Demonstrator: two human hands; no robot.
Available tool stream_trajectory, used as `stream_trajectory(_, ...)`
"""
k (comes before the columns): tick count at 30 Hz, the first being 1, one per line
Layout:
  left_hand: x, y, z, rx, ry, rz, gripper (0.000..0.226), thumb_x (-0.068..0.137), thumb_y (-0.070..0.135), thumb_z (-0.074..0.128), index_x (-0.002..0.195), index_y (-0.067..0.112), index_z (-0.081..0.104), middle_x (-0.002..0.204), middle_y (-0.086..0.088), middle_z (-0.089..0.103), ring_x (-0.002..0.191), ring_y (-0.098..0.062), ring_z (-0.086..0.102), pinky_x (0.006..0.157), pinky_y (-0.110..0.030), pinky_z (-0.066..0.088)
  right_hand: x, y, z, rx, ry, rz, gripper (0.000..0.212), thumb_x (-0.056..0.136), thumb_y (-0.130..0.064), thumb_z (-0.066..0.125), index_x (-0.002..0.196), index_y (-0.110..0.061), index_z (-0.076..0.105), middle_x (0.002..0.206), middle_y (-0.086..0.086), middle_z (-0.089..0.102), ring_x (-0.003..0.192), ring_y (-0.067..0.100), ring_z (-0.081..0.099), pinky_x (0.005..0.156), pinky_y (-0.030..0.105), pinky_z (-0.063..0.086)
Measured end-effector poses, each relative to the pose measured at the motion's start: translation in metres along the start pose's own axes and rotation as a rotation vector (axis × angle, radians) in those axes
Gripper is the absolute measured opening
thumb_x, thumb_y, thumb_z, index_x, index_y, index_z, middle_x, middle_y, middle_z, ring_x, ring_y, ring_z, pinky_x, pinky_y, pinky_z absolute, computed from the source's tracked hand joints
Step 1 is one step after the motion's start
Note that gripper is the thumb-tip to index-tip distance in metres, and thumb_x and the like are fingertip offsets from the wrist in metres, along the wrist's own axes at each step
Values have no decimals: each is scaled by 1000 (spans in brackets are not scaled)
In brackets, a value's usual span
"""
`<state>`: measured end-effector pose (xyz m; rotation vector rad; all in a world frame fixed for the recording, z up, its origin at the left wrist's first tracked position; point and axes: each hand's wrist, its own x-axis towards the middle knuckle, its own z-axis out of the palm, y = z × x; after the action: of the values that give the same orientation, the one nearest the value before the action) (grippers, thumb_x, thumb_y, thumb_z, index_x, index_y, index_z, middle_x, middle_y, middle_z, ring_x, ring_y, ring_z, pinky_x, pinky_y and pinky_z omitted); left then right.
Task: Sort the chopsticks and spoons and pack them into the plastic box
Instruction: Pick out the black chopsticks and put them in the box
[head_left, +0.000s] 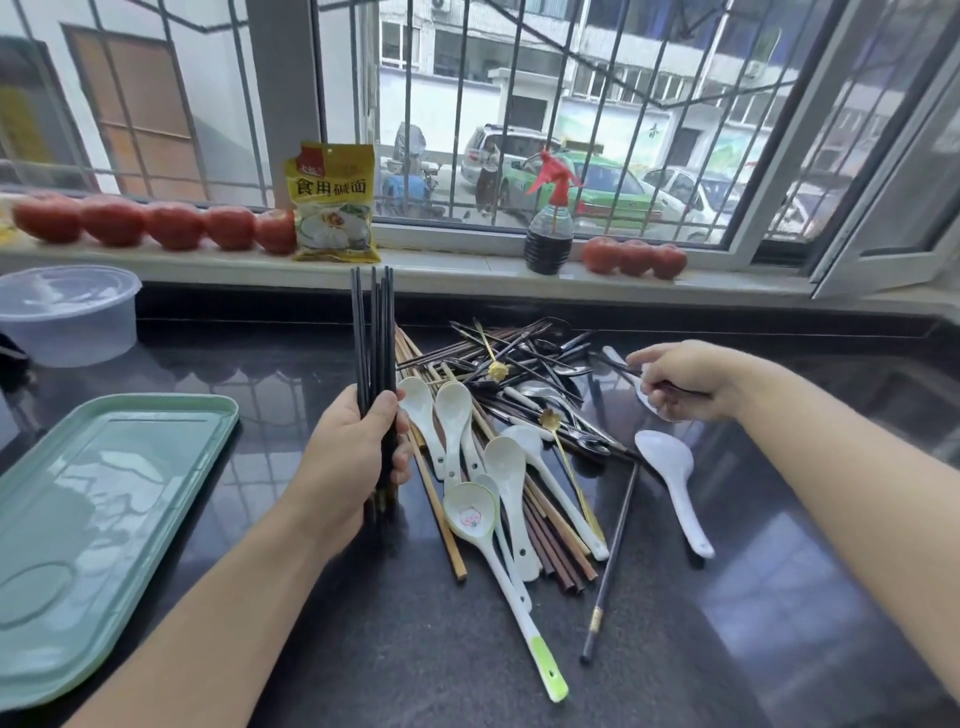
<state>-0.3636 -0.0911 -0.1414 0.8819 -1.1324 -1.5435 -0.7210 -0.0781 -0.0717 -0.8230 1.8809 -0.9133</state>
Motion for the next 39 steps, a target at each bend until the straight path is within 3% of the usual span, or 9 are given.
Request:
stream_trajectory(5,-4,3,3,-3,-16,31,14,111,16,42,114,9,54,79,-5,53,54,-14,44,45,-27,38,-65,0,7,492,-98,-175,19,101,-6,46,105,-6,65,73,7,69,52,10,63,48,18,53)
stream_trajectory(9,-10,8,4,-24,-61,66,14,111,13,41,116,8,53,78,-5,54,54,-15,44,46,-27,38,-105,-12,24,568,-322,-350,27,102,-13,42,110,-9,68,113,14,75,88,20,75,66,24,60)
stream_trajectory(12,-13,11,3,-28,-81,68,14,110,12,42,117,8,54,80,-6,54,55,-16,45,47,-27,40,-118,-23,41,457,-373,-482,23,97,-3,53,116,-9,65,120,14,73,93,22,75,70,25,60)
stream_trajectory(16,-15,17,2,-48,-108,59,14,110,10,43,117,6,54,81,-6,54,58,-16,48,49,-28,43,-126,-45,60,227,-222,-640,17,85,-21,71,98,-12,74,88,13,73,63,23,60,56,25,50)
stream_trajectory(19,-17,21,2,-129,-134,40,11,109,8,44,111,5,54,78,-6,53,60,-17,50,51,-27,47,-130,-65,76,163,-113,-702,26,91,-32,68,91,-8,77,58,5,45,48,15,31,42,20,31)
stream_trajectory(24,-24,27,5,-217,-247,-82,14,110,8,42,105,4,54,77,-9,60,83,-34,73,85,-50,62,-123,-77,117,-33,-141,-588,26,99,-27,64,88,-5,70,56,0,46,45,12,38,47,23,38)
stream_trajectory(28,-31,26,9,-172,-360,-144,17,109,10,42,113,2,58,103,-19,73,106,-42,73,93,-57,58,-107,-72,159,-163,-90,-610,31,101,-29,60,79,-8,69,58,1,43,45,14,38,46,27,34)
stream_trajectory(33,-30,26,7,-175,-365,-133,22,110,12,41,124,5,56,99,-20,73,85,-38,74,78,-49,63,-92,-77,184,-333,146,-709,37,96,-29,62,67,-7,60,46,-7,44,48,15,39,52,30,32)
stream_trajectory(39,-25,22,4,-161,-371,-127,6,108,13,48,111,13,53,81,-7,58,62,-21,52,57,-33,47,-77,-70,197,-213,71,-689,38,100,-33,60,68,-13,52,43,-9,36,45,17,36,54,33,34)
